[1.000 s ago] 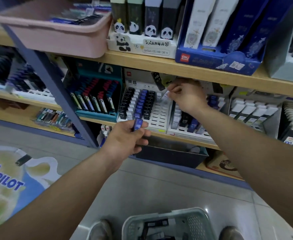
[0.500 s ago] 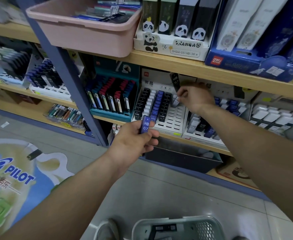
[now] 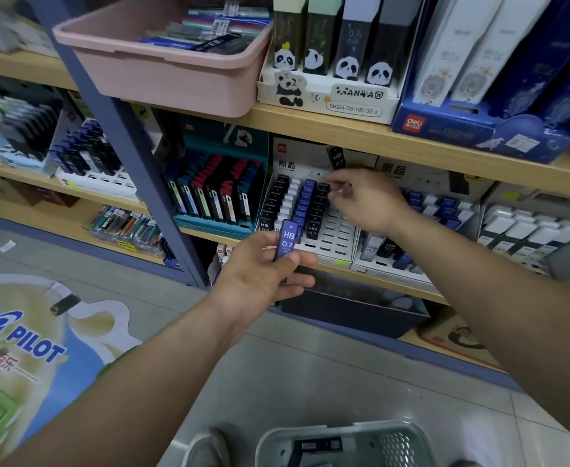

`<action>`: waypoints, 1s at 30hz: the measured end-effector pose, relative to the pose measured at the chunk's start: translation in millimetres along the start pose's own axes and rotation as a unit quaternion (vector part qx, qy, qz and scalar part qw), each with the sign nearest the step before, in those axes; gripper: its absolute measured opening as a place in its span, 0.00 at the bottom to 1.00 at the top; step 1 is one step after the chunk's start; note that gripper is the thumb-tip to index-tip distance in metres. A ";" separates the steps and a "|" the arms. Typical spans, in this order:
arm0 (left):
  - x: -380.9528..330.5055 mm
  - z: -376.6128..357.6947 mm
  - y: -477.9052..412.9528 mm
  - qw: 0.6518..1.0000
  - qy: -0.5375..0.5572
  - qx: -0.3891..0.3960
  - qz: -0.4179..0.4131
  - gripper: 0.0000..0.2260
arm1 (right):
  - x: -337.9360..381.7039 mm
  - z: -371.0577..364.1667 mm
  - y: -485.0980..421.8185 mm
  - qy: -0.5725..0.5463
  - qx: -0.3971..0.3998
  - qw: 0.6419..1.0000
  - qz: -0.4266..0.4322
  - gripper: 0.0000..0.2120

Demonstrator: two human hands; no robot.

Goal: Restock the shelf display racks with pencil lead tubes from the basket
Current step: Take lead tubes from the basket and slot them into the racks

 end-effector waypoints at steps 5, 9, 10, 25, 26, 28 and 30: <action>0.7 -8.2 -6.6 1.000 0.013 -0.007 0.006 0.10 | 48.3 -10.3 59.7 -0.317 0.072 0.940 0.103 0.07; 2.3 -13.3 -8.2 1.000 -0.016 0.001 0.011 0.08 | 44.8 -18.3 73.3 -0.361 0.033 0.928 0.090 0.07; 2.2 -13.9 -8.9 0.999 -0.035 0.002 0.012 0.08 | 41.4 -17.8 73.8 -0.374 0.027 0.923 0.084 0.07; -12.6 8.3 -13.8 0.861 -0.507 -0.035 -0.008 0.24 | -38.7 9.5 -2.9 0.001 -0.098 0.993 -0.071 0.03; -12.5 9.6 -13.8 0.866 -0.499 -0.032 -0.007 0.23 | -39.2 7.3 -7.9 0.024 -0.092 0.992 -0.076 0.04; -11.4 12.4 -14.8 0.880 -0.474 -0.025 0.000 0.23 | -39.5 3.7 -15.3 0.066 -0.090 0.990 -0.082 0.05; -10.9 15.4 -15.1 0.891 -0.454 -0.024 0.003 0.22 | -41.3 2.6 -19.3 0.081 -0.101 0.988 -0.086 0.05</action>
Point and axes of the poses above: each hand's wrist, its own y-axis away from the middle knuckle, its own z-axis out of the back of the hand, x = y × z, the point moved 3 cm from there along -y, towards the middle knuckle, and after that the axes turned 9 degrees about x, right-handed, at the moved point
